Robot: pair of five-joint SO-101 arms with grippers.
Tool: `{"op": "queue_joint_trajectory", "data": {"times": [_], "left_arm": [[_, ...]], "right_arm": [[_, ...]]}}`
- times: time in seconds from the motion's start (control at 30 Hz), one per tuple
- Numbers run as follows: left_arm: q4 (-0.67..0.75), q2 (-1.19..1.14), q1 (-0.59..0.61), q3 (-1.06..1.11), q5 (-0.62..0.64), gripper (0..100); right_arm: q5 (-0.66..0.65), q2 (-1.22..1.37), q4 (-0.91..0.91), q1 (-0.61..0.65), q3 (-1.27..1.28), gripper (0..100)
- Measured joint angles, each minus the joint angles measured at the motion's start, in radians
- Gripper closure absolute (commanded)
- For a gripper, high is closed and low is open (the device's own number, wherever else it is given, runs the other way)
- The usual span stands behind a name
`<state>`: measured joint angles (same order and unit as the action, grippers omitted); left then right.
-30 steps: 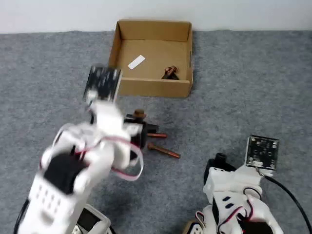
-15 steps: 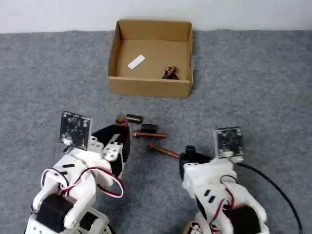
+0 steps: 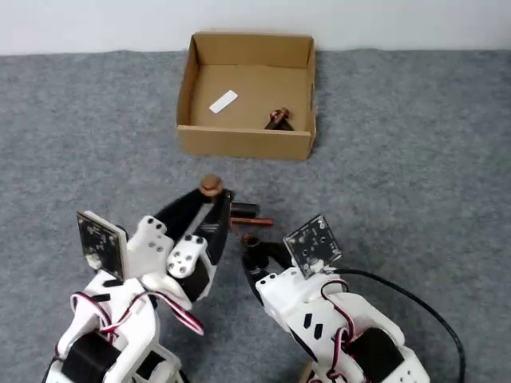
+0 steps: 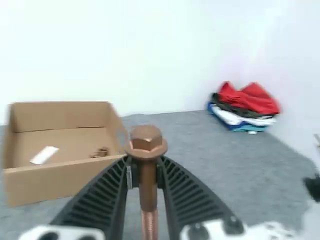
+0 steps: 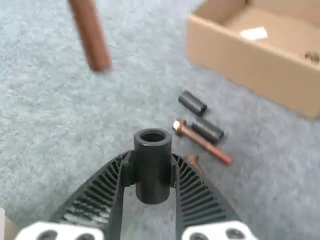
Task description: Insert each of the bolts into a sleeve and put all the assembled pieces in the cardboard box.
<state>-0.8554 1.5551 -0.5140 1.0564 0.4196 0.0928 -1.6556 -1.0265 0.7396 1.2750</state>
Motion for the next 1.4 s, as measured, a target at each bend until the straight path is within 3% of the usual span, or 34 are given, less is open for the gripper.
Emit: {"op": "queue_joint_trajectory", "data": {"times": [0.43, 1.4], "left_arm": [[0.0, 0.0, -0.029, 0.054, 0.049, 100], [0.083, 0.011, -0.028, 0.143, 0.092, 100]], "right_arm": [[-0.103, 0.002, 0.083, 0.005, 0.0, 99.1], [-0.104, 0.003, 0.081, 0.009, 0.002, 99.1]]}}
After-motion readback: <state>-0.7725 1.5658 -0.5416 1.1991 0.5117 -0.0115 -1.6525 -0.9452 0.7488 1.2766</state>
